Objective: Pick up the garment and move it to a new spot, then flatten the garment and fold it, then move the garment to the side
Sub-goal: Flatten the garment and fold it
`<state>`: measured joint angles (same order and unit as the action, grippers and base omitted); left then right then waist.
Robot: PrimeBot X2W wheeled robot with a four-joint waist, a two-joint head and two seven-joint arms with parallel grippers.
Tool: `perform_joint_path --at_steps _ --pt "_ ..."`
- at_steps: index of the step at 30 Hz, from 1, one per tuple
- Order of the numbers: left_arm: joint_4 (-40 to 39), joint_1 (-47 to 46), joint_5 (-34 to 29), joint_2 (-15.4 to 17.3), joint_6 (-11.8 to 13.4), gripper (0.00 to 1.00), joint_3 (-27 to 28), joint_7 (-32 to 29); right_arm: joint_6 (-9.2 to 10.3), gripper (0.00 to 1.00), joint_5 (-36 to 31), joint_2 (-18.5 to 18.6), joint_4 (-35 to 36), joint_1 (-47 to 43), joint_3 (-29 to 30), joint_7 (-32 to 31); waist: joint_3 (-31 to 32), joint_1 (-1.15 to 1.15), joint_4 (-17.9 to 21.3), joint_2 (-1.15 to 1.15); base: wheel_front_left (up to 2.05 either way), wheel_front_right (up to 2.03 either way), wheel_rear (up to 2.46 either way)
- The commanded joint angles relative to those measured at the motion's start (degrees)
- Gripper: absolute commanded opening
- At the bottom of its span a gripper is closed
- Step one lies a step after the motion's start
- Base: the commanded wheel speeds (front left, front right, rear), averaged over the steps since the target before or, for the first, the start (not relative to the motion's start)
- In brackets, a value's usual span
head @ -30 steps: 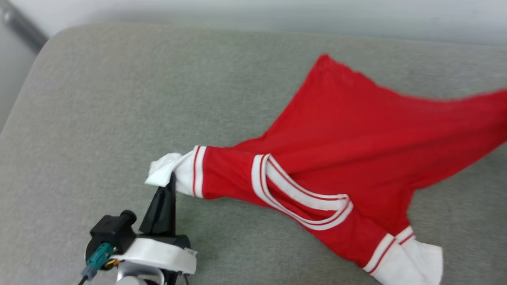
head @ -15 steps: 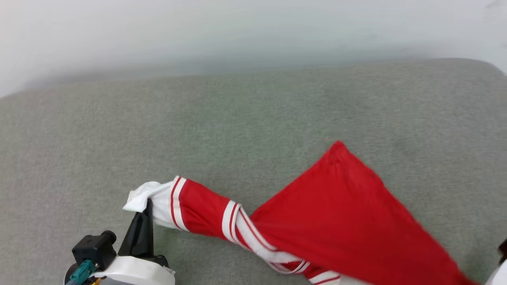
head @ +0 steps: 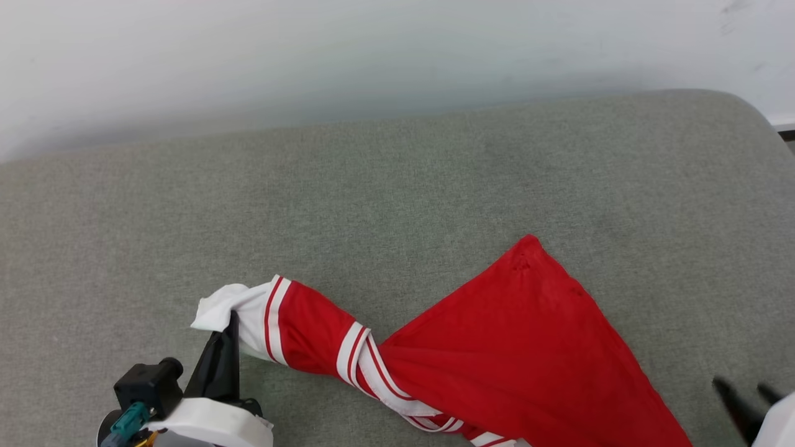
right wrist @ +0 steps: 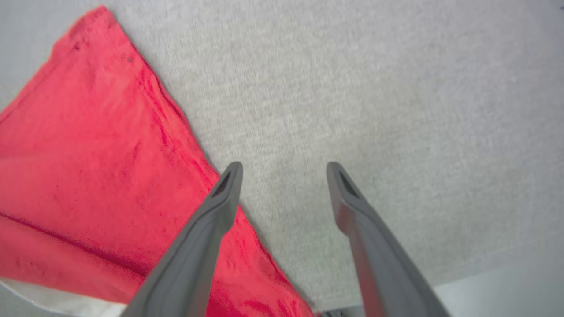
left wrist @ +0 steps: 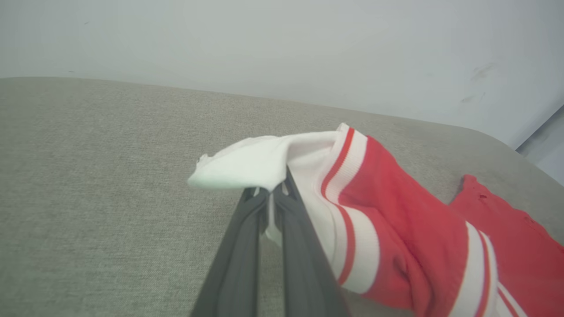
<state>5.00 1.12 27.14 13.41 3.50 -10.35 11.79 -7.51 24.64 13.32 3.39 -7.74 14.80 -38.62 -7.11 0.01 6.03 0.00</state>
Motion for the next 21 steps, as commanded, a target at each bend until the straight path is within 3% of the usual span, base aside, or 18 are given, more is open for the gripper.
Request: perform_joint_path --at_steps 1,7,11,16,21 --pt "-0.5 -0.5 -0.3 0.0 0.2 0.0 0.1 0.0 0.04 1.0 0.1 -0.8 -0.3 1.6 0.4 1.8 -0.5 -0.01 -0.2 0.0 0.0 0.0 0.0" --pt "-3.0 -2.7 -1.0 -0.2 0.5 0.0 -1.0 -0.5 0.03 1.0 -0.3 -1.5 -3.0 9.7 0.7 13.9 -3.3 -0.01 -1.3 0.0 0.0 0.0 0.0" --pt "-4.5 -4.6 -1.5 -0.4 0.3 0.0 -1.6 -0.3 0.03 1.0 0.0 -1.3 -4.8 16.5 -2.1 16.9 -6.1 -0.01 -2.3 0.0 0.0 0.0 0.0" --pt "-6.2 -7.7 -2.5 -1.0 -0.4 0.0 -3.4 -0.2 0.04 1.0 1.3 1.1 -5.8 24.7 -7.2 11.7 -9.7 -0.01 -4.3 0.0 0.0 0.0 0.0" --pt "-7.2 -10.5 -3.4 -1.8 -0.9 0.0 -5.0 0.0 0.04 1.0 3.3 4.2 -7.1 32.3 -12.4 -2.7 -12.6 -0.01 -6.1 0.0 0.0 0.0 0.0"
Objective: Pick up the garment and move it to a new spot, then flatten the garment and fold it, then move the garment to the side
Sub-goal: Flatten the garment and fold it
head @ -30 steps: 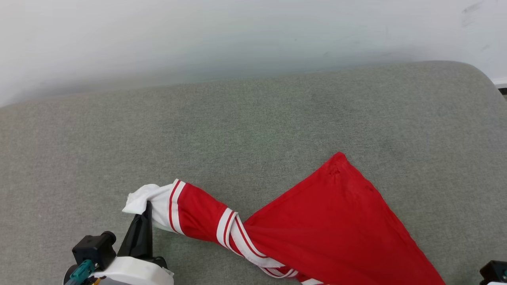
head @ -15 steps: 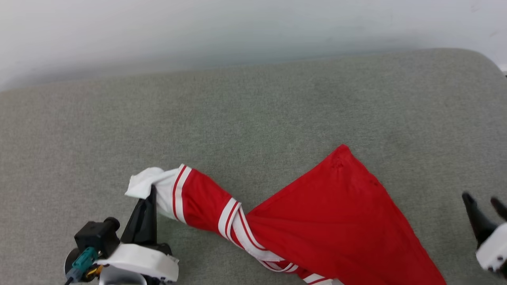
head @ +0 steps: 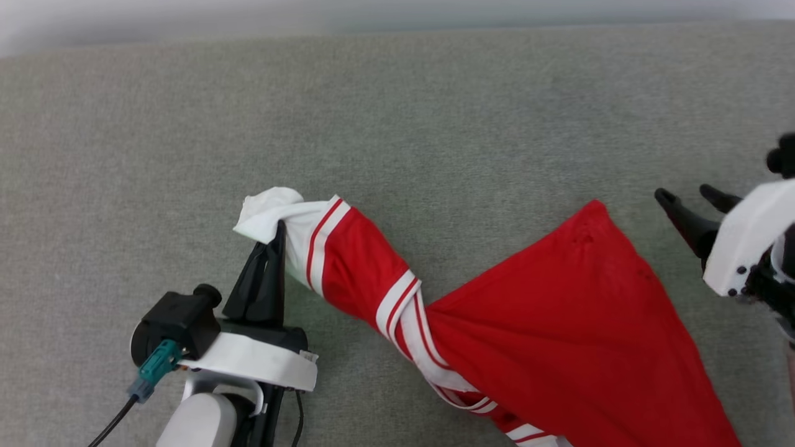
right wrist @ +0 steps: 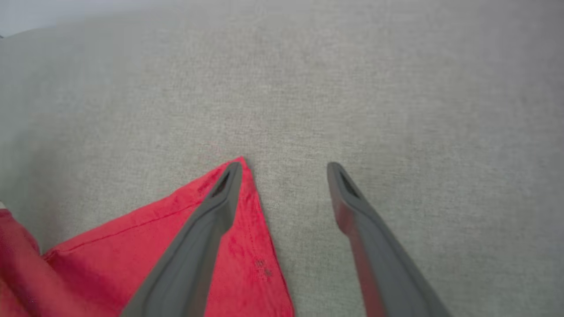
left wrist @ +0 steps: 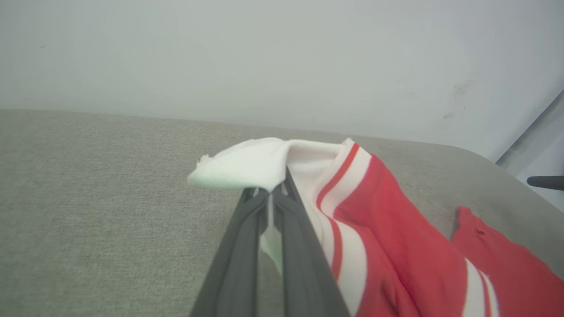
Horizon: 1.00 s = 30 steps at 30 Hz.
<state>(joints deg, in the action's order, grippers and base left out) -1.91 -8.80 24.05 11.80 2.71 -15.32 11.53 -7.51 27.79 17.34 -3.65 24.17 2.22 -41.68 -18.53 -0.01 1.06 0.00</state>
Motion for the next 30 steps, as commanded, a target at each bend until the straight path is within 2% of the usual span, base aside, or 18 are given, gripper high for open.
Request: perform_joint_path --at_steps 1,4,8,11,16,17,18,19,23,30 --pt "-0.4 -1.0 -0.3 -0.3 -0.2 0.0 -0.2 0.3 0.03 1.0 0.4 0.8 -0.4 1.6 -0.7 -3.3 -1.7 0.01 -1.5 0.0 0.0 0.0 0.0" --pt "-0.7 -2.4 -0.7 -0.7 -0.6 0.0 -0.9 0.5 0.04 1.0 0.9 1.7 -1.2 4.9 -2.8 -12.6 -3.2 0.01 -2.6 0.0 0.0 0.0 0.0" --pt "-0.8 -3.8 -0.8 -1.0 -1.0 0.0 -1.5 0.9 0.04 1.0 0.3 1.6 -2.1 7.1 -5.2 -20.4 -5.3 0.01 -3.7 0.0 0.0 0.0 0.0" --pt "-0.6 -4.5 -0.9 -1.3 -1.0 0.0 -1.8 1.3 0.03 1.0 -0.3 1.3 -3.7 7.7 -7.2 -23.2 -6.6 0.01 -4.3 0.0 0.0 0.0 0.0" --pt "0.2 -5.0 -0.9 -1.7 -1.2 0.0 -2.2 1.7 0.03 1.0 0.1 0.0 -8.3 5.8 -10.7 -24.0 -7.6 0.01 -5.0 0.0 0.0 0.0 0.0" --pt "0.3 -5.1 -0.8 -1.7 -1.3 0.0 -2.2 1.8 0.02 0.83 0.4 0.0 -8.9 5.6 -11.6 -23.9 -7.6 0.01 -5.1 0.0 0.0 0.0 0.0" --pt "0.5 -5.1 -0.7 -1.7 -1.4 0.0 -2.2 1.9 0.02 0.34 0.6 0.0 -9.4 5.4 -12.1 -23.5 -7.6 0.01 -5.2 0.0 0.0 0.0 0.0" --pt "0.7 -5.2 -0.7 -1.7 -1.4 0.0 -2.1 1.9 0.02 0.0 1.0 -0.1 -9.8 5.3 -12.4 -23.4 -7.6 0.01 -5.2 0.0 0.0 0.0 0.0" --pt "1.4 -5.3 -0.3 -1.4 -1.4 0.0 -1.9 2.0 0.02 0.0 1.7 1.4 -9.8 6.4 -13.5 -21.2 -6.5 0.01 -5.2 0.0 0.0 0.0 0.0" --pt "2.2 -6.2 -0.6 0.4 -2.2 0.0 -1.8 1.2 0.03 0.0 0.4 4.3 -8.0 9.8 -12.8 -13.8 -2.7 0.01 -4.5 0.0 0.0 0.0 0.0"
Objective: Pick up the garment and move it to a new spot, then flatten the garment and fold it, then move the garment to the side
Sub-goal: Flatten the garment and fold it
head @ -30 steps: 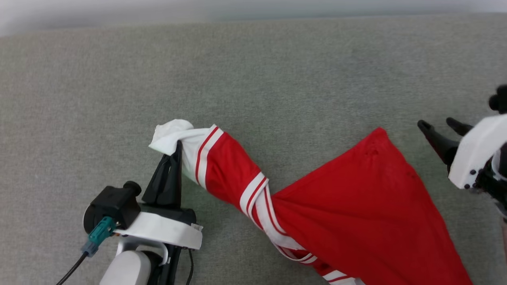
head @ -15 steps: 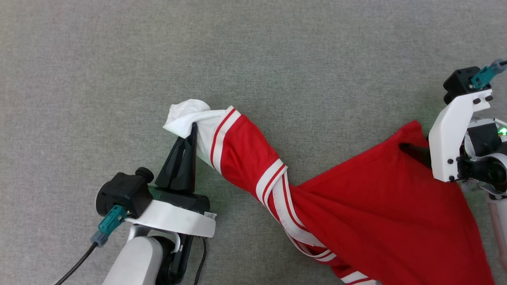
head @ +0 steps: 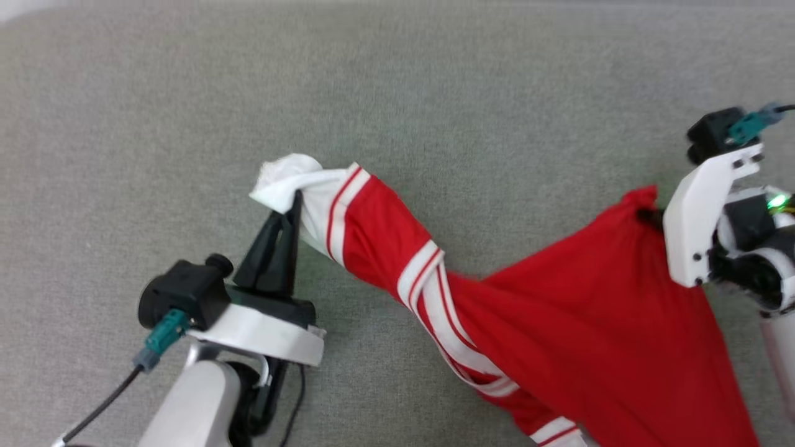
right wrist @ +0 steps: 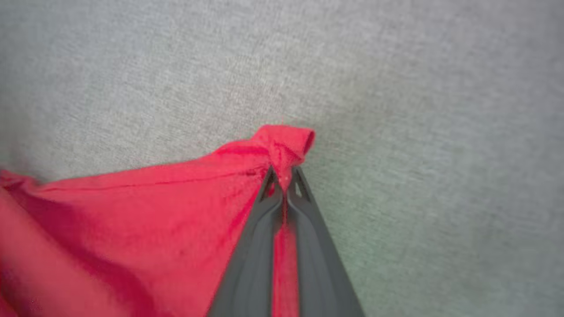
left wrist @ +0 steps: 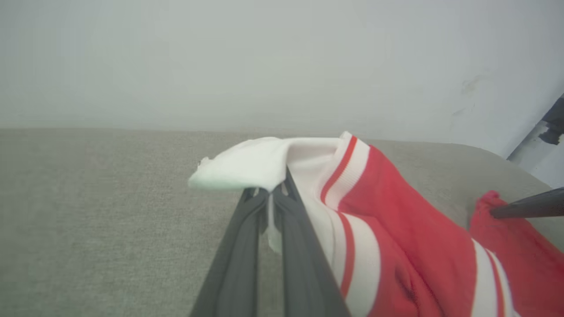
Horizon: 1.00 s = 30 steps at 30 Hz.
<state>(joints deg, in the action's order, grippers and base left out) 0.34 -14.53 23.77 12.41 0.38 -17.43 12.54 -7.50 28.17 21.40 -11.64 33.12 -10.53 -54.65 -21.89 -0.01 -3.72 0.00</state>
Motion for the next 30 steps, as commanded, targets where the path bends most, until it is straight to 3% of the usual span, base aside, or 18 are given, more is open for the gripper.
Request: perform_joint_path --at_steps 1,9,17,23,30 --pt "-0.1 -1.1 -0.5 0.2 -0.3 0.0 0.2 -0.1 0.02 0.0 -0.3 0.6 0.2 1.4 0.4 0.5 1.5 0.01 0.4 0.0 0.0 0.0 0.0" --pt "0.0 -9.5 -2.5 5.0 -3.0 0.0 0.0 -3.9 0.02 0.0 -4.0 0.8 0.2 4.8 4.0 8.5 8.3 0.01 2.3 0.0 0.0 0.0 0.0" --pt "6.7 -22.9 -0.8 5.7 -5.4 0.0 0.5 -6.2 0.02 0.0 -7.3 0.1 -1.8 11.0 7.5 15.0 11.7 0.01 4.1 0.0 0.0 0.0 0.0" --pt "16.6 -36.1 0.5 5.8 -6.8 0.0 -0.3 -8.3 0.02 0.0 -10.2 -0.4 -4.4 18.3 10.0 20.0 10.2 0.01 4.9 0.0 0.0 0.0 0.0" --pt "27.7 -53.2 0.8 6.9 -7.5 0.0 -0.3 -9.0 0.03 0.0 -12.7 -1.3 -7.2 29.3 11.1 25.4 3.7 0.01 6.4 0.0 0.0 0.0 0.0"
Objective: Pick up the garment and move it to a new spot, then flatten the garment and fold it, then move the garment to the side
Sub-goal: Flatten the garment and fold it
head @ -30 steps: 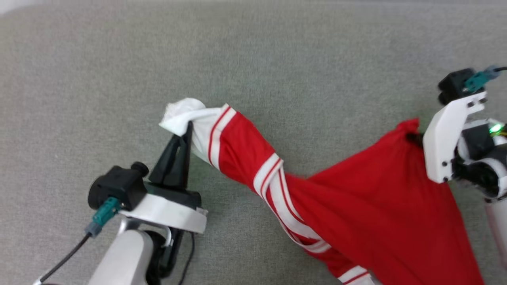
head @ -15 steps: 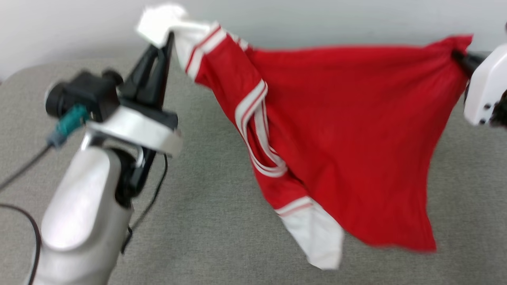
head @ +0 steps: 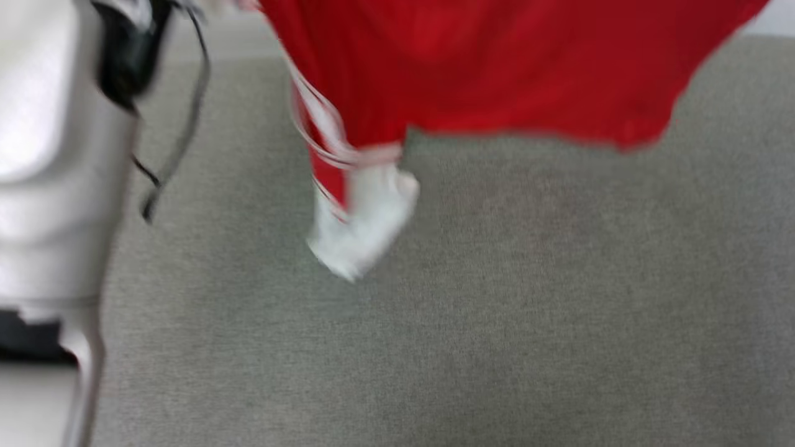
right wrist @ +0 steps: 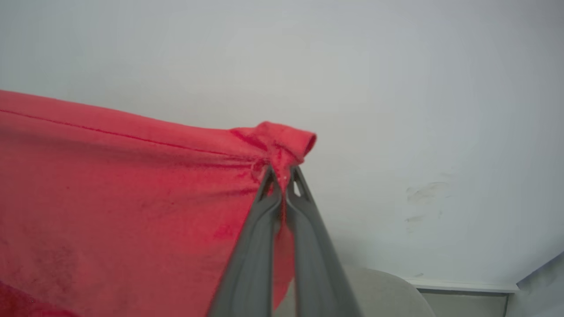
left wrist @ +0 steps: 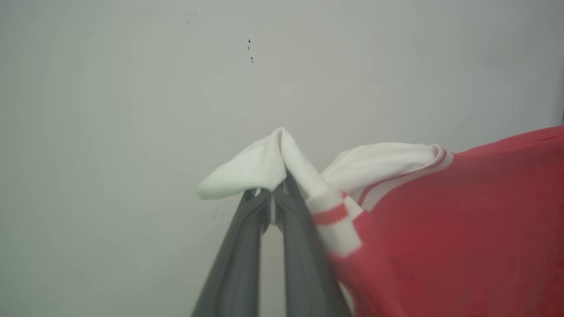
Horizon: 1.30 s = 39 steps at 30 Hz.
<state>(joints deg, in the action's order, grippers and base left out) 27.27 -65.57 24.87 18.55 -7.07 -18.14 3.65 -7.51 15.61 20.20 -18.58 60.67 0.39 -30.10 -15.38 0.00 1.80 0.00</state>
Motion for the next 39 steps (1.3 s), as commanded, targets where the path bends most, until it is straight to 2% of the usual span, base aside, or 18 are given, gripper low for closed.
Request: perform_joint_path --at_steps 1,11,19,29,35,39 --pt "1.9 -4.4 -0.5 1.0 -0.1 0.0 0.6 0.4 0.04 0.0 -0.5 -0.3 -1.0 3.5 0.2 1.6 -4.0 0.0 1.2 0.0 0.0 0.0 0.0" --pt "10.3 -24.5 -2.7 4.1 1.2 0.0 2.9 3.6 0.06 0.0 -2.9 -2.3 -7.2 20.3 -0.4 13.0 -15.3 0.0 3.4 0.0 0.0 0.0 0.0" --pt "16.2 -31.1 -3.0 3.8 0.7 0.0 2.1 7.1 0.06 0.0 -2.8 -3.3 -13.6 27.9 -3.4 19.2 -22.3 0.0 2.8 0.0 0.0 0.0 0.0" --pt "23.2 -26.6 0.3 2.3 -0.2 0.0 1.2 10.3 0.06 0.0 0.7 -4.5 -23.6 27.5 -9.3 24.4 -24.7 0.0 2.1 0.0 0.0 0.0 0.0" --pt "25.5 -19.6 3.7 1.7 -0.4 0.0 1.0 11.2 0.06 0.0 3.6 -3.6 -28.5 22.6 -13.2 27.0 -20.8 0.0 1.3 0.0 0.0 0.0 0.0" --pt "23.3 -11.4 6.3 1.1 -0.3 0.0 -0.6 11.5 0.06 0.0 7.1 -1.9 -29.5 15.7 -16.3 28.5 -15.9 0.0 0.0 0.0 0.0 0.0 0.0"
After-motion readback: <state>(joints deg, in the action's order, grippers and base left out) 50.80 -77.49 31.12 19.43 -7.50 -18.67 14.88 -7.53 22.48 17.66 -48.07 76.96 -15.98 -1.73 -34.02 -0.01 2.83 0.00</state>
